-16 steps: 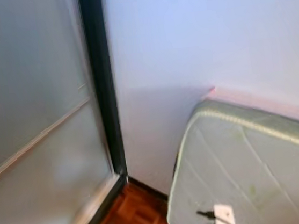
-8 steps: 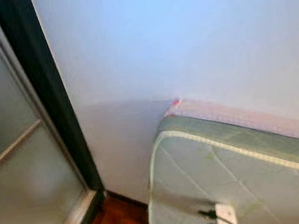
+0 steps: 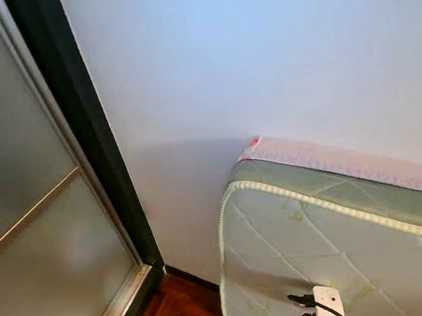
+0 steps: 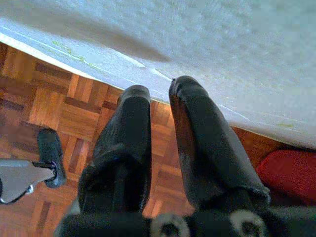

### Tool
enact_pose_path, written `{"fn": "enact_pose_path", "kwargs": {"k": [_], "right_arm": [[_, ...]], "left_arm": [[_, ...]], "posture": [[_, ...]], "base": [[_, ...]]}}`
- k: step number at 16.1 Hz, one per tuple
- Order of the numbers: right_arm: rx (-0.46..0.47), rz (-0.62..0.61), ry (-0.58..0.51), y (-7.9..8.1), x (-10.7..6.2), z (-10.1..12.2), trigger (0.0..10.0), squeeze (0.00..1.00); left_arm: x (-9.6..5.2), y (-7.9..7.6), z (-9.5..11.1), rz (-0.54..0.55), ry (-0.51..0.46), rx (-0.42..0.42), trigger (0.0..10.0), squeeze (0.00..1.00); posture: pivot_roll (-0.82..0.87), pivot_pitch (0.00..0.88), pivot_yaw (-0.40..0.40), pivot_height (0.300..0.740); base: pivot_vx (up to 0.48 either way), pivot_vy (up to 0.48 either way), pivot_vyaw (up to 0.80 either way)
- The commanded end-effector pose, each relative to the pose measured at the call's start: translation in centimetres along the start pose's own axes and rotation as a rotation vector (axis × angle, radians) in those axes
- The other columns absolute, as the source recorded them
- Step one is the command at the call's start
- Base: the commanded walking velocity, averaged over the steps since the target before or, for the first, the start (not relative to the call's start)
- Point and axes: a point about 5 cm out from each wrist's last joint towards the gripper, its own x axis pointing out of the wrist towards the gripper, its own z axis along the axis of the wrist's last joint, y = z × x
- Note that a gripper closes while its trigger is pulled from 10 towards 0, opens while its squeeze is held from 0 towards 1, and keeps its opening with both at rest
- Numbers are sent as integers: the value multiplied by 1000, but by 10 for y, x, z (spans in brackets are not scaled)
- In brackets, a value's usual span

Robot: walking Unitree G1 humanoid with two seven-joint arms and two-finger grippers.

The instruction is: Clean up the room

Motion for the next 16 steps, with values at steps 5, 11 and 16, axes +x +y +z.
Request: {"fn": "enact_pose_path", "kwargs": {"k": [5, 11, 16], "right_arm": [[-8, -6, -13, -2, 1, 7, 10000, 0], [-8, -6, -13, -2, 1, 7, 10000, 0], [-8, -6, -13, -2, 1, 7, 10000, 0]], "left_arm": [[0, 0, -1, -2, 9, 8, 10000, 0], [0, 0, -1, -2, 9, 8, 10000, 0], [0, 0, -1, -2, 9, 8, 10000, 0]], "posture": [[204, 0, -69, 740], [204, 0, -69, 740], [204, 0, -69, 740]], "base": [[0, 0, 0], [0, 0, 0], [0, 0, 0]]}}
